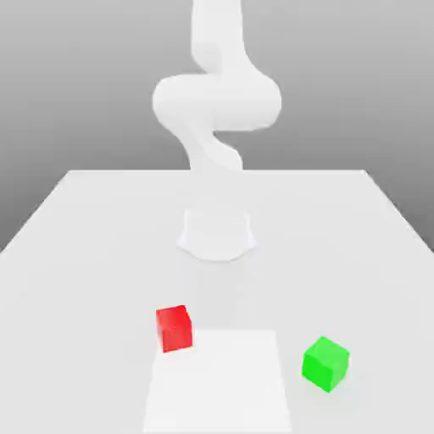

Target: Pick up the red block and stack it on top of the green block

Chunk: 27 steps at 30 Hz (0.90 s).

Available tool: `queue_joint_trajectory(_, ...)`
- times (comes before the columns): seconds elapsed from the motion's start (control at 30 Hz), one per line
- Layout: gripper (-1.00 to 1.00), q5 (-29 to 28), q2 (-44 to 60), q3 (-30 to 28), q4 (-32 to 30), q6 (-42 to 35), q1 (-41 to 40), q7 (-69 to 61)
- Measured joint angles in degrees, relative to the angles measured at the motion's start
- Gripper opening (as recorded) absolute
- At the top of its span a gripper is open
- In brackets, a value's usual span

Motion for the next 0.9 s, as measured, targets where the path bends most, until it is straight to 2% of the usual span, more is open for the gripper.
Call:
queue_joint_trajectory(0.4, 0.00, 3.1, 21.0, 5.2, -19.0, 15.8, -11.1, 28.8)
queue_joint_trajectory(0.67, 0.00, 2.3, 34.6, 7.7, -31.2, 26.2, -17.3, 49.2)
queue_joint_trajectory(0.8, 0.00, -1.5, 42.6, 7.0, -31.5, 32.9, -18.3, 53.9)
queue_joint_trajectory(0.9, 0.00, -5.4, 48.9, 3.9, -30.7, 38.2, -16.1, 56.8)
